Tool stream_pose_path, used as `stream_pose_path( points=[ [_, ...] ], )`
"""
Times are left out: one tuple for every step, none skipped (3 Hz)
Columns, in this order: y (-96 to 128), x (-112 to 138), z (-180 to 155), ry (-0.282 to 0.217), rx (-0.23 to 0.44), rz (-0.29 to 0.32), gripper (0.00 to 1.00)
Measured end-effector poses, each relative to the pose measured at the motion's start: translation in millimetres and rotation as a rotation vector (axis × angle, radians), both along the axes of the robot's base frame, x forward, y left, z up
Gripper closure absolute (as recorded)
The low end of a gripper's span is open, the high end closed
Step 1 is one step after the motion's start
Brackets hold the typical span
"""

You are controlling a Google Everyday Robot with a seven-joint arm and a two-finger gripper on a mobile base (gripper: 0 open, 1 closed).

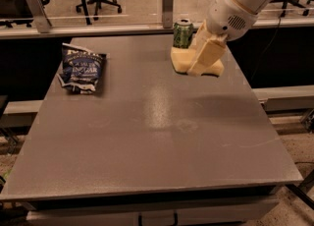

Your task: Pick sponge

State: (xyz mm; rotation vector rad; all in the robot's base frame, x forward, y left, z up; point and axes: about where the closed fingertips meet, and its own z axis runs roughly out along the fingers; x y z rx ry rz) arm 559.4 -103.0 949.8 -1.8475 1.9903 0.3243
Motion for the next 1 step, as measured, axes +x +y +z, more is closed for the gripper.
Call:
stream_pose_path(
  points=[
    [1.4,2.2,-4.8,-0.001,0.0,-0.004,1.0]
  ],
)
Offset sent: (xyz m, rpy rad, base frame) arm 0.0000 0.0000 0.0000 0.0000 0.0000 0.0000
